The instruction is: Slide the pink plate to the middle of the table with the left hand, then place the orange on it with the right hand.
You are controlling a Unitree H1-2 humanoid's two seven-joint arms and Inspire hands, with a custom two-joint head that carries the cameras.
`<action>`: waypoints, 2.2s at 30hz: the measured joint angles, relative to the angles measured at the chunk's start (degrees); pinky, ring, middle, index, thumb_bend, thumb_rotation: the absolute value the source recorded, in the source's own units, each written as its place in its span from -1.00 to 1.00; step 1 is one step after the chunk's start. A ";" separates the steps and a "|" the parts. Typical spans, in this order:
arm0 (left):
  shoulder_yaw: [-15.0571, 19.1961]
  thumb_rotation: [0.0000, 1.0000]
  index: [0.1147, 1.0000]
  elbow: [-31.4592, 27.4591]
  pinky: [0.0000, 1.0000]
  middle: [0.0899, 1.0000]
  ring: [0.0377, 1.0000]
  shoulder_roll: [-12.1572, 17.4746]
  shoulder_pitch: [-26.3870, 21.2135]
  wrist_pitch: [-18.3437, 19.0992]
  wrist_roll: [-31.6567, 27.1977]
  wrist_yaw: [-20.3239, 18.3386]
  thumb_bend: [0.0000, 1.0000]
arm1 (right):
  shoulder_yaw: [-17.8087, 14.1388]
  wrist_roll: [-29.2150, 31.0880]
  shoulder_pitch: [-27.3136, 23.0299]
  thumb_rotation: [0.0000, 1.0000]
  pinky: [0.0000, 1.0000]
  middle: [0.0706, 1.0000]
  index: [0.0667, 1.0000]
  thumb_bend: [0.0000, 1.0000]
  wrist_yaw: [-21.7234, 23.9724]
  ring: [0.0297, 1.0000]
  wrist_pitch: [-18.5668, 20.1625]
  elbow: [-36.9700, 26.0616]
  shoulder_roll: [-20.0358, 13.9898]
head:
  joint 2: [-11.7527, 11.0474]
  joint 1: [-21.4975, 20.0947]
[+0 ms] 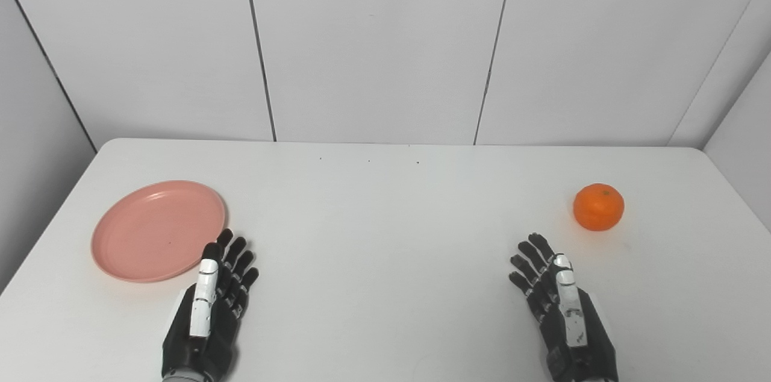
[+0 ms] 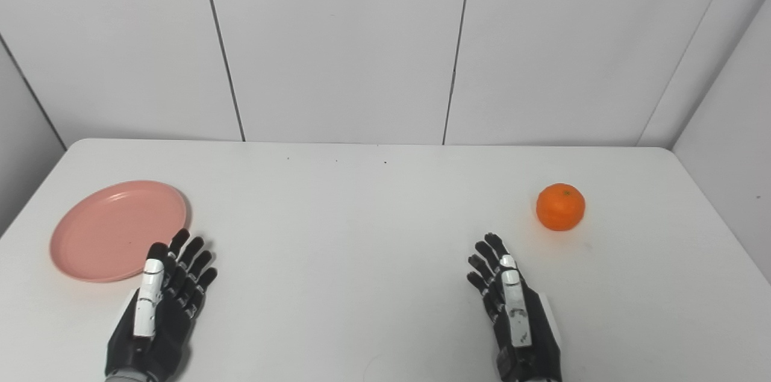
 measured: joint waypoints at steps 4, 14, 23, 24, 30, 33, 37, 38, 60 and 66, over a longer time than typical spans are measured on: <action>0.04 0.72 1.00 0.25 1.00 1.00 1.00 0.06 -0.18 0.00 -0.15 -0.01 0.42 | 0.11 -0.16 -0.61 0.77 0.83 0.81 0.79 0.58 0.09 0.81 -0.02 0.79 0.03 | -0.09 0.00; 0.01 0.70 1.00 0.26 1.00 1.00 1.00 0.12 -0.38 0.35 -0.22 -0.01 0.44 | 0.04 0.02 -1.31 0.75 0.84 0.82 0.79 0.56 0.16 0.81 -0.03 1.43 0.14 | -0.53 0.26; -0.07 0.74 1.00 0.94 1.00 1.00 1.00 -0.06 -0.66 0.13 -0.16 -0.14 0.42 | -0.29 0.52 -1.64 0.78 0.91 0.83 0.81 0.55 1.01 0.83 -0.62 2.28 -0.23 | -1.50 -0.26; -0.10 0.74 1.00 1.38 1.00 1.00 1.00 -0.02 -0.78 -0.36 -0.11 -0.39 0.42 | -0.30 0.26 -1.82 0.79 0.95 0.83 0.81 0.55 1.20 0.84 -1.28 2.85 -0.27 | -1.58 -0.35; -1.40 0.76 1.00 3.98 1.00 0.99 1.00 0.53 -0.70 -5.55 2.67 -1.38 0.44 | -0.45 -0.62 -2.02 0.82 1.00 0.90 0.85 0.55 1.76 0.91 -4.47 4.73 -0.05 | -2.64 0.00; -1.91 0.74 1.00 4.11 1.00 1.00 1.00 0.74 -0.49 -6.60 4.25 -1.44 0.47 | -0.51 -0.37 -1.84 0.86 1.00 0.93 0.88 0.55 2.35 0.95 -5.30 4.95 0.05 | -2.55 0.17; -2.68 0.80 1.00 4.10 1.00 1.00 1.00 1.05 0.11 -8.01 5.41 -2.02 0.54 | -0.22 -0.42 -1.40 0.95 1.00 0.96 0.93 0.57 3.91 0.98 -5.83 4.96 -0.30 | -2.11 0.61; -3.11 0.81 1.00 4.09 1.00 1.00 1.00 1.46 0.26 -8.39 6.27 -2.36 0.56 | -0.12 -0.52 -1.22 0.95 1.00 0.97 0.94 0.57 4.23 0.98 -6.10 4.96 -0.47 | -2.11 0.61; -5.32 0.86 1.00 7.02 1.00 1.00 1.00 3.25 0.78 -17.28 11.50 -4.52 0.60 | -0.17 -0.57 -0.86 0.90 1.00 0.96 0.96 0.56 4.49 0.96 -7.57 5.35 -0.68 | -3.78 2.19; -5.46 0.86 1.00 7.02 1.00 1.00 1.00 2.20 0.77 -17.40 12.40 -3.84 0.58 | -0.38 0.29 -0.71 0.88 1.00 0.96 0.97 0.57 4.90 0.96 -7.59 5.34 -0.73 | -5.09 4.30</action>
